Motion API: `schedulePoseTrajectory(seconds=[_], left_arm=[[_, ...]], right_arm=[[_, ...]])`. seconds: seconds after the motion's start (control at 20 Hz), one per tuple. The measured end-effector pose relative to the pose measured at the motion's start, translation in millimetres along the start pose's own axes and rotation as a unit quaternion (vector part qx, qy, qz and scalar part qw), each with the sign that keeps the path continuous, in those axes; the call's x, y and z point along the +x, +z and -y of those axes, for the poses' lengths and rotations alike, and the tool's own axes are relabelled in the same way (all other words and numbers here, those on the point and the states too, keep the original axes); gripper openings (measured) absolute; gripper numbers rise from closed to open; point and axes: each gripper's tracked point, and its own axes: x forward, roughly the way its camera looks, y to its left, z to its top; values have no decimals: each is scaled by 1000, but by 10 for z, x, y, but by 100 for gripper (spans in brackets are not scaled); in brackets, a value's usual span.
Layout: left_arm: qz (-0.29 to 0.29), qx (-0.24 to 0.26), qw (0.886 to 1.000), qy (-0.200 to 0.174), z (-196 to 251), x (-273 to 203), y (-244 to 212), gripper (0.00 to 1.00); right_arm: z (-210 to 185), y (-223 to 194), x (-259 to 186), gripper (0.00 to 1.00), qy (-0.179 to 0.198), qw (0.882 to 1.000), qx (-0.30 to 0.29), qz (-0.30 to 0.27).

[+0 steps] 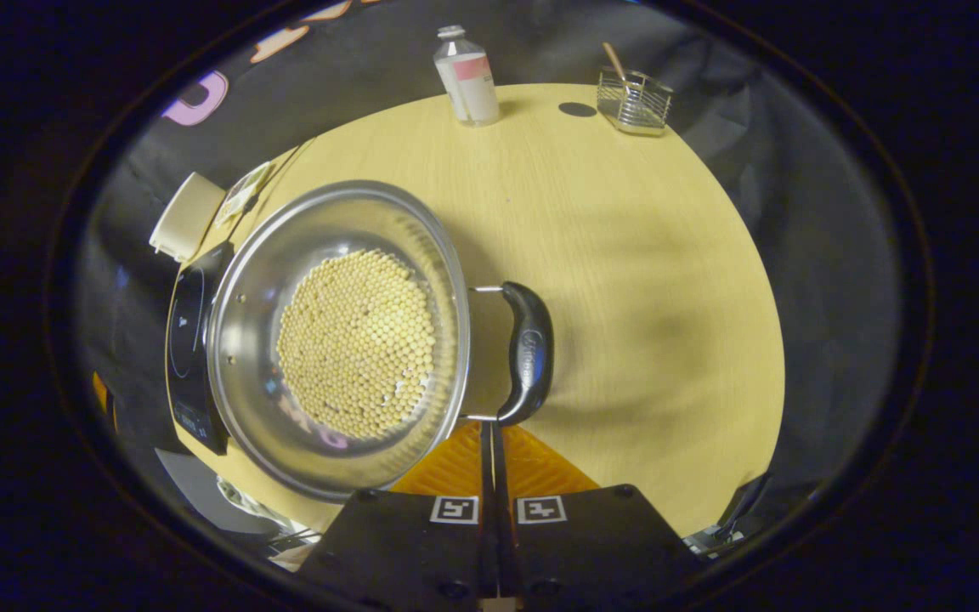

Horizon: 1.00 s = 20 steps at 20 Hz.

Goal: First push the handle of the pot to place it horizontally, then grasp the pot with both hands and set it on the induction cooktop.

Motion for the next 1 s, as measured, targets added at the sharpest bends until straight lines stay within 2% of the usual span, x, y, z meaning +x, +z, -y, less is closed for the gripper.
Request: schedulePoseTrajectory(seconds=[0.25, 0.4, 0.5, 0.65, 0.7, 0.75, 0.8, 0.95, 1.0], left_arm=[[-15, -9, 1000, 0, 119, 128, -51, 95], [-23, -9, 1000, 3, 145, 209, -67, 95], [-30, -11, 999, 3, 157, 269, -93, 95], [-50, -16, 999, 4, 169, 370, -183, 95], [-57, -18, 998, 2, 187, 394, -220, 95], [-63, -20, 998, -1, 201, 416, -245, 96], [-70, -20, 997, -4, 224, 452, -281, 96], [-107, -31, 993, -29, 381, 542, -492, 96], [-120, -33, 992, -37, 430, 577, -557, 96]], right_arm=[[42, 235, 35, 3, 6, 1000, 2, -2], [30, 244, 5, 2, 25, 999, 17, -17], [35, 245, -47, 0, 45, 998, 34, -26], [5, 267, -197, 6, 91, 993, 63, -34], [-4, 286, -266, 5, 107, 991, 72, -34], [14, 314, -332, 34, 117, 989, 83, -32], [17, 324, -375, 30, 126, 987, 93, -30], [42, 469, -433, 92, 149, 981, 127, -15], [35, 515, -412, 92, 155, 979, 135, -13]])
